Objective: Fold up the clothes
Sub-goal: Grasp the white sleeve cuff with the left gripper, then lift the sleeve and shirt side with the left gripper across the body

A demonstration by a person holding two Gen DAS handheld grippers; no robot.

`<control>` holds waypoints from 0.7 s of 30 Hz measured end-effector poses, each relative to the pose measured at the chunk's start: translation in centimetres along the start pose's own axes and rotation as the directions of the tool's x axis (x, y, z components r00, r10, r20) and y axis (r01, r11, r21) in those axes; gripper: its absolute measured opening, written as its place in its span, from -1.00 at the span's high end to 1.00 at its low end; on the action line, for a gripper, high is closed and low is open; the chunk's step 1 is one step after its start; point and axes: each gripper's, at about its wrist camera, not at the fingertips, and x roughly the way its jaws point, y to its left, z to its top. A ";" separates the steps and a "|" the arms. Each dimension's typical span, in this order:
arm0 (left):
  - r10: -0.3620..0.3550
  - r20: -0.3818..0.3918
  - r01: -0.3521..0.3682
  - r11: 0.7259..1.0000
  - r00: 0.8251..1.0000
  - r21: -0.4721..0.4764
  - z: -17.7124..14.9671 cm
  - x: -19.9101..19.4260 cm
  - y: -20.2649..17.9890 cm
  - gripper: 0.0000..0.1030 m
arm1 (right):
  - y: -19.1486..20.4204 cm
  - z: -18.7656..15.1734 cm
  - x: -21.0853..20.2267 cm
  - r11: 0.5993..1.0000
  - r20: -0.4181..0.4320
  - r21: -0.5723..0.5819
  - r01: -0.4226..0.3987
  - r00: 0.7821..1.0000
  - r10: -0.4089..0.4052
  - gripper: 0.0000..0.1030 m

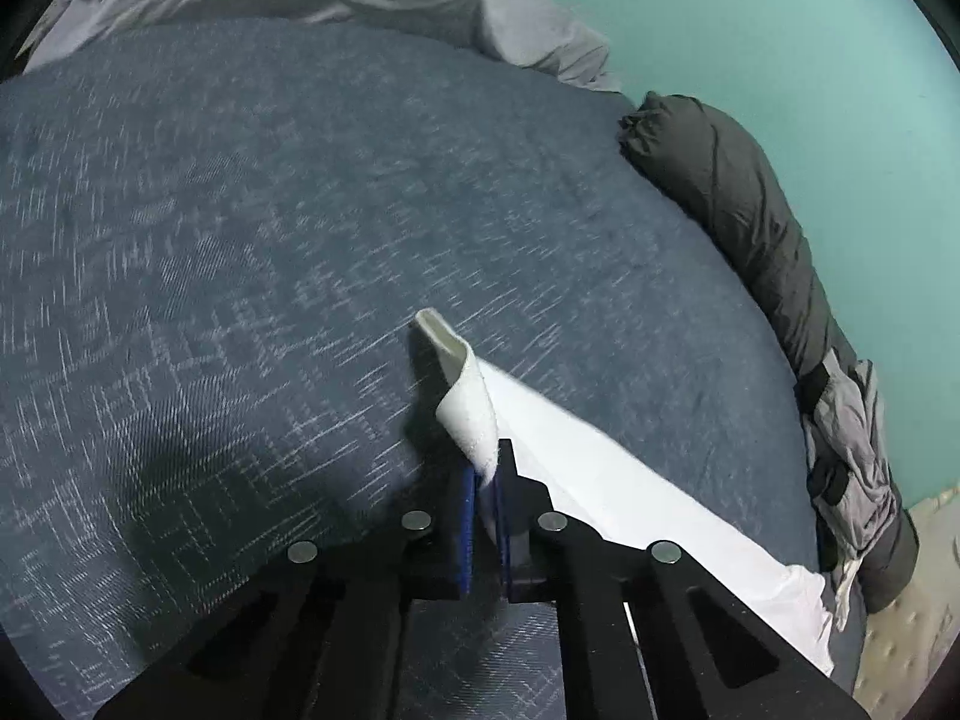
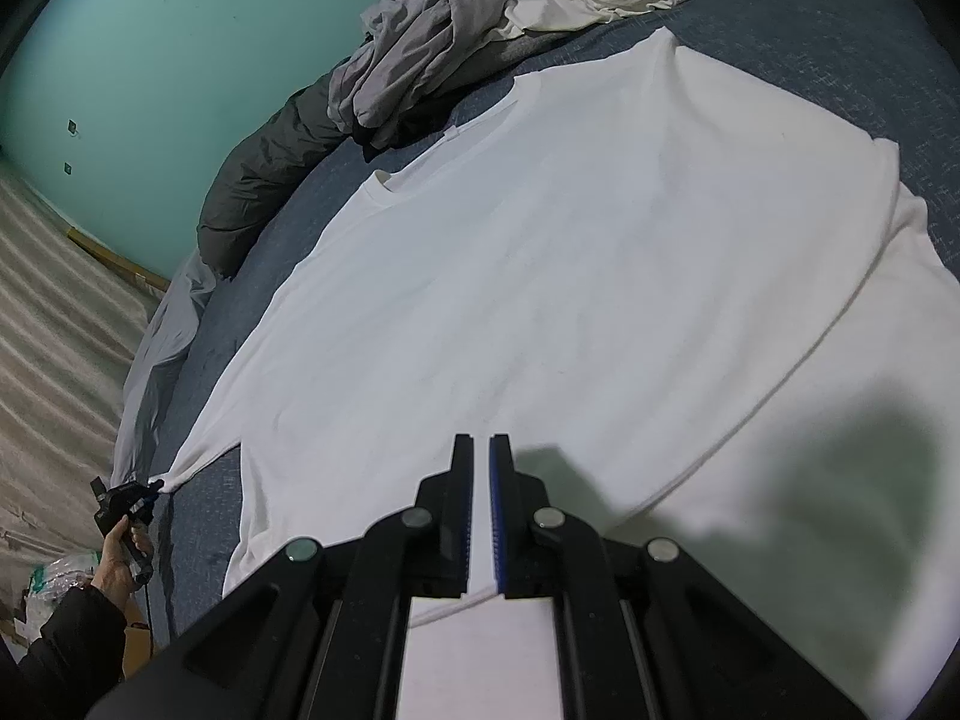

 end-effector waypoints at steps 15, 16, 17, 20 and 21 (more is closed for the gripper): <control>-0.237 -0.027 0.237 0.942 0.971 0.238 -0.2 -6.0 -17.2 0.92 | -1.6 0.9 -1.2 0.999 0.026 0.040 -0.012 1.000 0.011 0.91; -0.252 -0.041 0.254 0.932 0.967 0.258 -0.7 -6.1 -19.0 0.92 | -1.7 1.1 -1.4 0.999 0.030 0.043 -0.013 0.999 0.012 0.91; -0.265 -0.056 0.270 0.922 0.963 0.277 -1.4 -6.3 -20.6 0.92 | -1.9 1.2 -1.6 0.999 0.031 0.046 -0.011 0.999 0.010 0.91; -0.307 -0.108 0.326 0.883 0.945 0.337 -4.2 -7.3 -26.0 0.92 | -2.7 1.5 -2.1 0.997 0.037 0.071 -0.017 0.999 0.015 0.91; -0.318 -0.122 0.341 0.873 0.940 0.350 -5.0 -7.4 -27.5 0.92 | -3.0 1.6 -2.3 0.997 0.040 0.081 -0.022 0.999 0.019 0.91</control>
